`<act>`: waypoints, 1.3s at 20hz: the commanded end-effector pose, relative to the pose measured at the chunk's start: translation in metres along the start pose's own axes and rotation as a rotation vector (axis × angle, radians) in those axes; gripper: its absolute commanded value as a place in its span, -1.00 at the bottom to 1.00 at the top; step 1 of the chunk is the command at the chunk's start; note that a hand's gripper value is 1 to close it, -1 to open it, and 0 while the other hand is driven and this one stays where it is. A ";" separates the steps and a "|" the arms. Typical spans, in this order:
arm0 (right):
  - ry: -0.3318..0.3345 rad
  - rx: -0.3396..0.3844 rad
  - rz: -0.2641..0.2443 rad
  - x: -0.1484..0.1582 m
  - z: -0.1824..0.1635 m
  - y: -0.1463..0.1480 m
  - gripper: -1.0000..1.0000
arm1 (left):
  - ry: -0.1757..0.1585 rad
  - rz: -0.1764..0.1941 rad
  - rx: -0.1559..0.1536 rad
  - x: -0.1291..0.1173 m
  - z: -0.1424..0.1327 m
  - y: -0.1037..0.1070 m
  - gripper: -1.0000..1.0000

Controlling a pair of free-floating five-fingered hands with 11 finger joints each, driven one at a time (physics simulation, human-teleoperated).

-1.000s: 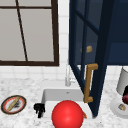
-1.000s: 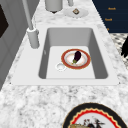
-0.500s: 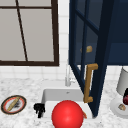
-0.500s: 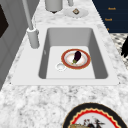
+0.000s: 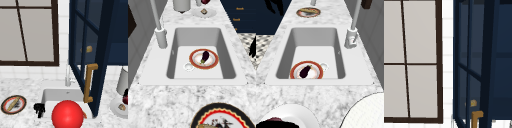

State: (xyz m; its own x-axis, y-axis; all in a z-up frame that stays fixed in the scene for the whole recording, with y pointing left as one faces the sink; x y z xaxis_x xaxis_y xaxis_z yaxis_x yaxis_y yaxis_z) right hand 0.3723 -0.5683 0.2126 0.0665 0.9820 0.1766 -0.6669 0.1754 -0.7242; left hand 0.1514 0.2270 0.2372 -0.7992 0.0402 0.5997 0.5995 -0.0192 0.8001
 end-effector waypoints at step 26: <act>-0.030 -0.108 -0.028 -0.069 -0.058 0.044 -1.00 | 0.000 0.000 0.000 0.000 0.000 0.000 0.00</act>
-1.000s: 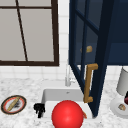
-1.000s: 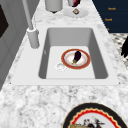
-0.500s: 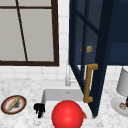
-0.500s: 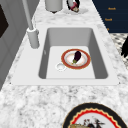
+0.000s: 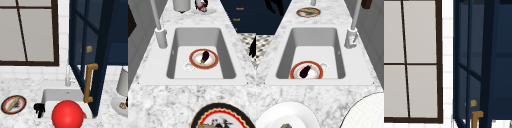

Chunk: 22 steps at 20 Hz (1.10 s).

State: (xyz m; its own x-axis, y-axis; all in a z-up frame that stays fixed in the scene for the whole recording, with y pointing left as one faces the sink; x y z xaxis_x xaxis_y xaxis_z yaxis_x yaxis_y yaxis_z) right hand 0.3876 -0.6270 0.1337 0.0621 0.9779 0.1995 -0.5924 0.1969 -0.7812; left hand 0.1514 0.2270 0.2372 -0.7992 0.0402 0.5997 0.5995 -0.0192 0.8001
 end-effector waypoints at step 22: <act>0.177 -0.011 0.196 0.058 0.050 -0.007 -1.00 | 0.000 0.000 0.000 0.000 0.000 0.000 0.00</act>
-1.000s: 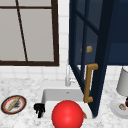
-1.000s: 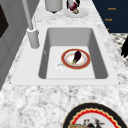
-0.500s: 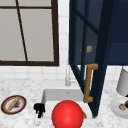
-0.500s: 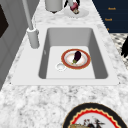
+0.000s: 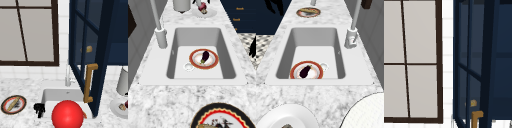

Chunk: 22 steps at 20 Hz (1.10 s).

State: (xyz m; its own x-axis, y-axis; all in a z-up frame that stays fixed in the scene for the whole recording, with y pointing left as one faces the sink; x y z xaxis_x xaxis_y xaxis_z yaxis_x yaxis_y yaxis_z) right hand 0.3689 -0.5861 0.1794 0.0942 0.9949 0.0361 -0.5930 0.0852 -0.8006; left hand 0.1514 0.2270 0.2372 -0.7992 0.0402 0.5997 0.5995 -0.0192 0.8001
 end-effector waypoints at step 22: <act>0.071 0.006 0.116 0.074 0.050 0.031 -1.00 | 0.000 0.000 0.000 0.000 0.000 0.000 0.00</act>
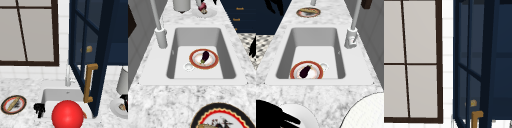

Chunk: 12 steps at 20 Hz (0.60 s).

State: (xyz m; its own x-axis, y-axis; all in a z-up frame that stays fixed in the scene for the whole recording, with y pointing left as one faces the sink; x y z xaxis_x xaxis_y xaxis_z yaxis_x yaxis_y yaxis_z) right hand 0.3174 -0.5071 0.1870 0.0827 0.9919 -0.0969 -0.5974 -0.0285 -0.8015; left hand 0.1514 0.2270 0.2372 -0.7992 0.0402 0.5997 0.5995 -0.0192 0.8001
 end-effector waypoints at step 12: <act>-0.008 0.012 0.021 0.016 0.007 0.014 -1.00 | 0.000 0.000 0.000 0.000 0.000 0.000 0.00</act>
State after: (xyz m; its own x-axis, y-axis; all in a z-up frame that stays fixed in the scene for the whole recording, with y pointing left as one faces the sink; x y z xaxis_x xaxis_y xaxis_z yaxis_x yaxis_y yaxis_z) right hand 0.3098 -0.4931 0.1853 0.0821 0.9911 -0.1052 -0.5951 -0.0359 -0.8029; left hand 0.1514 0.2270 0.2372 -0.7992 0.0402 0.5997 0.5995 -0.0192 0.8001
